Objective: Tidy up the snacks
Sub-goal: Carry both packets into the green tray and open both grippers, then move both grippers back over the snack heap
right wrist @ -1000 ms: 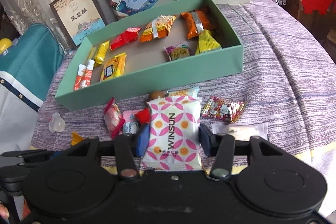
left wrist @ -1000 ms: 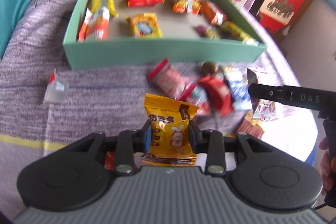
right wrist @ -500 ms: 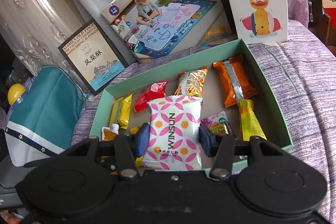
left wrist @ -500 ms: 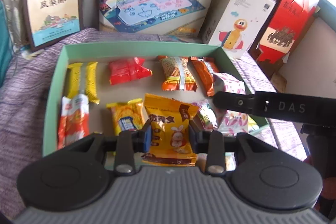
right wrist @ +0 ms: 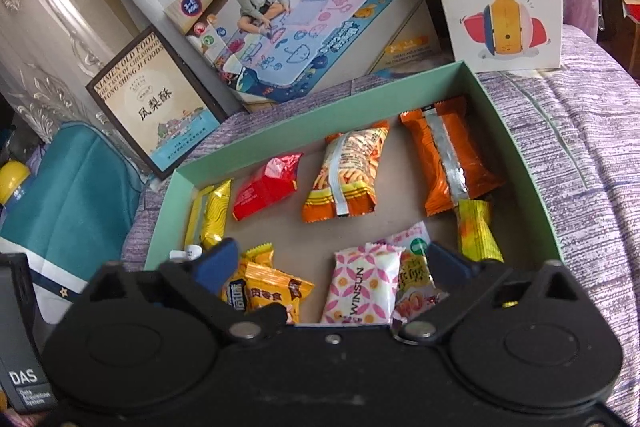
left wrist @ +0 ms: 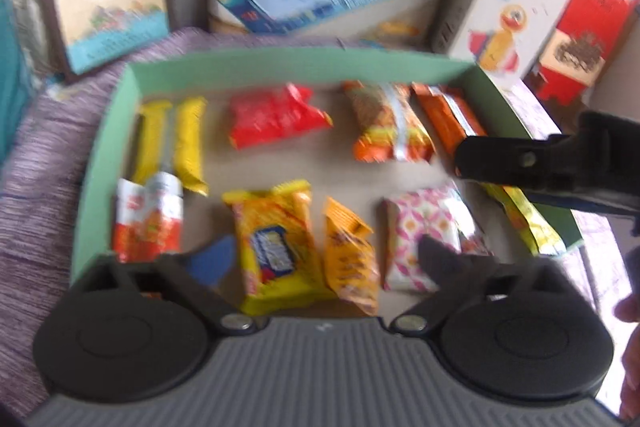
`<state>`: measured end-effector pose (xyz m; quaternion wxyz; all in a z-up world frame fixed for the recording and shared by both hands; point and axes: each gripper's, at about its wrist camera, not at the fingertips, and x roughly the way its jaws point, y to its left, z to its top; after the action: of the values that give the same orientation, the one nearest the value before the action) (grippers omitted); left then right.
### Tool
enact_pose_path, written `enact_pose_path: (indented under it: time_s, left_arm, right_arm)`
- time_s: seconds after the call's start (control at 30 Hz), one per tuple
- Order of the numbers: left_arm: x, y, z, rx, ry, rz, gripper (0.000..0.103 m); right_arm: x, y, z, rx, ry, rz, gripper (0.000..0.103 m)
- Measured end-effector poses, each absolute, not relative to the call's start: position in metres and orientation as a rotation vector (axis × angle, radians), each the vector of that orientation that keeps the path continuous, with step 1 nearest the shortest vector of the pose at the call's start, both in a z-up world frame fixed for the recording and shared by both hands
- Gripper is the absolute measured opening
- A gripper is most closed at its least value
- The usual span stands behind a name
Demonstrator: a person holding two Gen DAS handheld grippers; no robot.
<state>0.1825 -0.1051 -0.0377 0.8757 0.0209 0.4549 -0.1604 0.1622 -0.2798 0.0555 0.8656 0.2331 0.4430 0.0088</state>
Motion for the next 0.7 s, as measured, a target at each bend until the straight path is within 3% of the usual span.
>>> enact_pose_path:
  time_s: [0.7]
  left_arm:
    - [0.133,-0.093,0.008,0.009,0.929,-0.342,0.103]
  right_arm:
    - [0.101,-0.275,0.096,0.478,0.922,0.006,0.103]
